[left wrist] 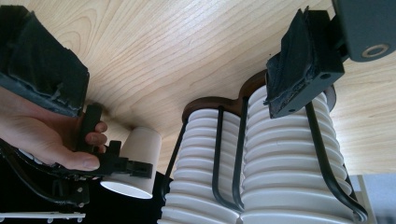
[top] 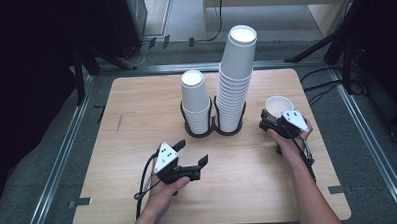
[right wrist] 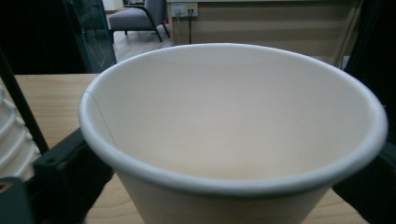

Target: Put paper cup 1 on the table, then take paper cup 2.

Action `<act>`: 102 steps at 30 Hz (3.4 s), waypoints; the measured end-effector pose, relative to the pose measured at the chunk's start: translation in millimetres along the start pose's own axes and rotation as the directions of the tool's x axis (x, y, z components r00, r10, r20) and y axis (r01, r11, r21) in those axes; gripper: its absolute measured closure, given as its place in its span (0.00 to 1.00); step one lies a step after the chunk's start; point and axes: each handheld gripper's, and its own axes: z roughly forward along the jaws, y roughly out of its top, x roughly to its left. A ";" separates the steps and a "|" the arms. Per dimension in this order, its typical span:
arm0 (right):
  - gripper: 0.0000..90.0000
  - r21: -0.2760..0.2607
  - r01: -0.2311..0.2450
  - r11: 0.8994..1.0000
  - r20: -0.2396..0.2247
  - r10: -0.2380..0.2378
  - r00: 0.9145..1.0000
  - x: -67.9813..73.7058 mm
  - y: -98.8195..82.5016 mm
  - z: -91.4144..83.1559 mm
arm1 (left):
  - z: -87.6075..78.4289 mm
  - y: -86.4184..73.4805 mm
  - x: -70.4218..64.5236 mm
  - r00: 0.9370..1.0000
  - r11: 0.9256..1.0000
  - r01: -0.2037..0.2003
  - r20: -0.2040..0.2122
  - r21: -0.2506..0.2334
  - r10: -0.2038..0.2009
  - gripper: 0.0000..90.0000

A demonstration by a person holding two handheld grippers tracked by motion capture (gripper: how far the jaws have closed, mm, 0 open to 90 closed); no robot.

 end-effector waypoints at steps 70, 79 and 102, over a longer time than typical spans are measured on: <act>0.00 -0.245 0.015 0.969 -0.377 -0.110 0.920 72.6 178.0 -108.4 | 73.7 79.8 -28.8 0.994 0.994 -0.088 -0.078 -0.070 0.082 0.03; 0.00 -0.214 0.024 0.976 -0.394 -0.109 0.912 86.2 186.9 -94.8 | 97.1 92.9 -33.3 0.989 0.990 -0.107 -0.112 -0.091 0.097 0.03; 0.00 -0.112 0.022 0.993 -0.424 -0.068 0.903 109.4 204.2 -46.0 | 132.2 94.6 -38.0 0.967 0.983 -0.138 -0.231 -0.120 0.107 0.05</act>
